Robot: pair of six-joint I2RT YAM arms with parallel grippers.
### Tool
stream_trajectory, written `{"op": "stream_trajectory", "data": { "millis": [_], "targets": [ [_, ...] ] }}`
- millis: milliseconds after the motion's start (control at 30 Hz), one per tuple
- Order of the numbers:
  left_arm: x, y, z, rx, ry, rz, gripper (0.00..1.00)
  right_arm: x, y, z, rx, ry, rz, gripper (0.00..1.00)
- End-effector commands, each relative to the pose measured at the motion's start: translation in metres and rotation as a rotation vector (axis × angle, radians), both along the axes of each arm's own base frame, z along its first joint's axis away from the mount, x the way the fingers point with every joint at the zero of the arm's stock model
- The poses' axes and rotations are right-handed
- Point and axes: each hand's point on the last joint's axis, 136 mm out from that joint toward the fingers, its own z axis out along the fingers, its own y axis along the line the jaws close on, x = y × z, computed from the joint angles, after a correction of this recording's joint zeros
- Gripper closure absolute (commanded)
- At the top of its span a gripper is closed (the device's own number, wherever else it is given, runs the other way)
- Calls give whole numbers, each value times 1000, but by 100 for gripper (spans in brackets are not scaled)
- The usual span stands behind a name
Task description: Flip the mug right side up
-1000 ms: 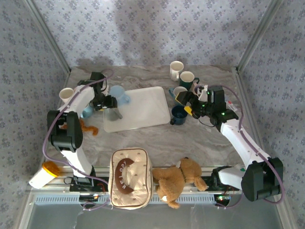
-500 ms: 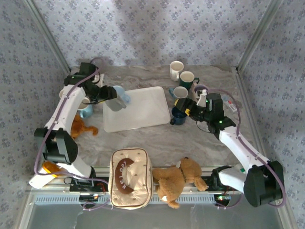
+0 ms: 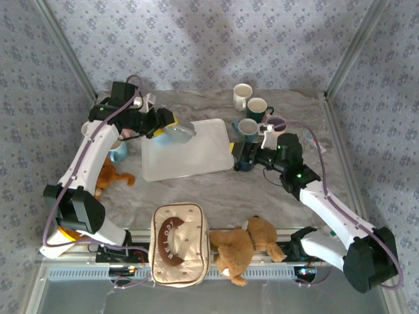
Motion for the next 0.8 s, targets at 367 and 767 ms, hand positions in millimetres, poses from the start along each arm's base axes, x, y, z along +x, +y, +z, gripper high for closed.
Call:
{"op": "stream_trajectory", "data": {
  "millis": [367,767],
  "targets": [
    [-14,-40,71,-239,-72,-81,49,0,40,38,-15,-153,207,22],
    [-19,-56,95,-344,-48,-96,50,-12,62,49,25,-307,351,39]
  ]
}}
